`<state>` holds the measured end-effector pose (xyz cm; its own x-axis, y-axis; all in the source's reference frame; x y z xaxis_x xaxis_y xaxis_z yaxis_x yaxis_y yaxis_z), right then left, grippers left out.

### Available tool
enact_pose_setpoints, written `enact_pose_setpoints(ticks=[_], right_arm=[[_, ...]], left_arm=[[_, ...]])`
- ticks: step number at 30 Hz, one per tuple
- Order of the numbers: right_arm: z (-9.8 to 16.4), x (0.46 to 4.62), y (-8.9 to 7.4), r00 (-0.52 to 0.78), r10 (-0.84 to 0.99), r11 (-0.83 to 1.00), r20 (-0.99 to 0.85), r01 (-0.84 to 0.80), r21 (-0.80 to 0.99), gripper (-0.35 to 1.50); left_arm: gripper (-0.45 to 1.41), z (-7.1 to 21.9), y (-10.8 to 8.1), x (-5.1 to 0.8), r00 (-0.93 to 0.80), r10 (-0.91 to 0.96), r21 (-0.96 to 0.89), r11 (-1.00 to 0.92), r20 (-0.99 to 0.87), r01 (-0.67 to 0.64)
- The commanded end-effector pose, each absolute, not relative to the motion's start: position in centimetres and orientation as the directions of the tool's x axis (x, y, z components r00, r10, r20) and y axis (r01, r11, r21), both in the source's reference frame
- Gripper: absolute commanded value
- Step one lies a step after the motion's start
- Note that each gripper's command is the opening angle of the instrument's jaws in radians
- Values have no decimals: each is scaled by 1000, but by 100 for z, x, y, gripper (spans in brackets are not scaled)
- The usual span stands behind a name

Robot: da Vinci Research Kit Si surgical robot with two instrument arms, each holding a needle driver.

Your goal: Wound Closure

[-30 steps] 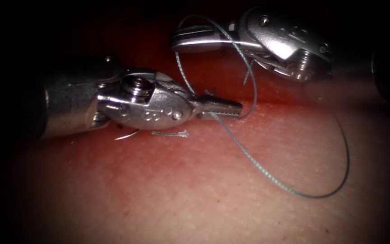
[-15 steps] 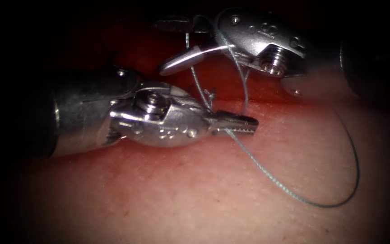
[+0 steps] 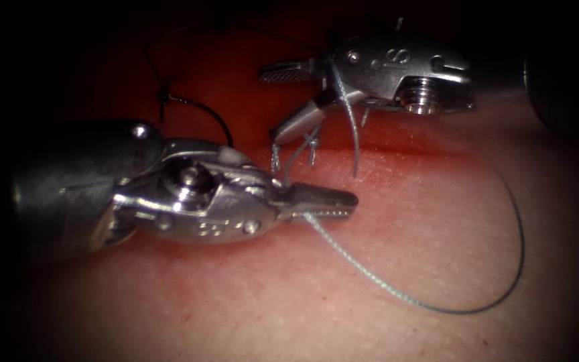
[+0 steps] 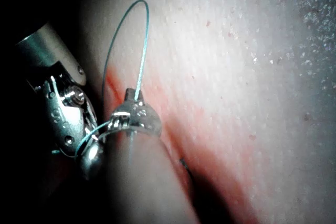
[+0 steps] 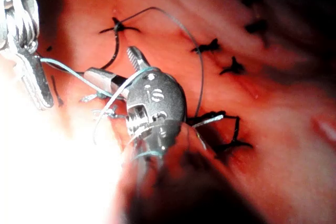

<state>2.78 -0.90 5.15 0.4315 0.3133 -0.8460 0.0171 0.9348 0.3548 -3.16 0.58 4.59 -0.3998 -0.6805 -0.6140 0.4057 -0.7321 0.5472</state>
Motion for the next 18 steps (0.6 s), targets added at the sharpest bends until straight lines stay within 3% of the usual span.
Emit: enact_pose_setpoints(ticks=[1, 9, 10, 13, 18], right_arm=[[523, 286, -94, 440, 294, 934, -848, 55, 352, 123], [531, 284, -111, 469, 308, 877, -828, 196, 438, 116], [532, 285, -113, 460, 321, 850, -828, 245, 466, 104], [533, 286, -113, 458, 340, 821, -821, 281, 496, 98], [533, 287, -114, 469, 385, 698, -795, 416, 583, 98]], left_arm=[[-45, 461, 66, -317, -403, -686, 564, -727, -605, 391], [-45, 451, 87, -289, -424, -709, 598, -705, -564, 383], [-45, 452, 89, -285, -416, -722, 609, -690, -553, 390], [-45, 454, 91, -283, -389, -730, 621, -683, -562, 384], [-45, 463, 98, -280, -359, -732, 629, -681, -579, 375]])
